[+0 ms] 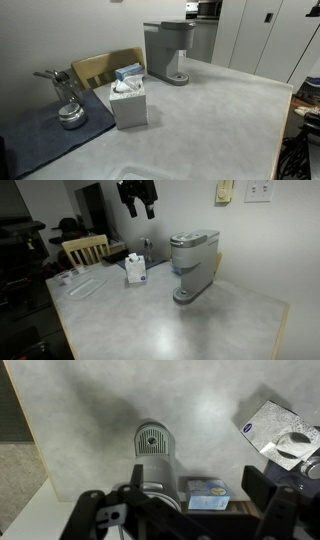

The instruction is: Press down on the top of the coffeemaker

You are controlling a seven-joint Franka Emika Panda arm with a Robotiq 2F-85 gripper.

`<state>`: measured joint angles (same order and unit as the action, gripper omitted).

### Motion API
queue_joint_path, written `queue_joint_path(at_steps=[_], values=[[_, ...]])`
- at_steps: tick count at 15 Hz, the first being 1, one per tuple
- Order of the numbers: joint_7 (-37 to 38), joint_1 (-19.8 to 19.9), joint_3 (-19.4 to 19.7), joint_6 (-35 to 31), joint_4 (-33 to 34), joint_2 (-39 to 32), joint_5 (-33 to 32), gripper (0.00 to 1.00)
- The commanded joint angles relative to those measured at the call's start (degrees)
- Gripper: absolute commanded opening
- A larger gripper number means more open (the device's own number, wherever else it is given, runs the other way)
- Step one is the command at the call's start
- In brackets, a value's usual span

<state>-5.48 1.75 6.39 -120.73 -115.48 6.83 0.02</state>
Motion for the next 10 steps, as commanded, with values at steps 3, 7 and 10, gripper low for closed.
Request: queue_joint_path(at_steps=[3,7,10], values=[[-0.1,0.8,-0.7,0.2,0.1,0.0,0.1,1.00],[0.2,1.1,-0.5,2.3,0.0,0.0,-0.9,1.00],[-7.6,1.7,0.8,2.4,-0.2,-1.7,-0.3,1.00]])
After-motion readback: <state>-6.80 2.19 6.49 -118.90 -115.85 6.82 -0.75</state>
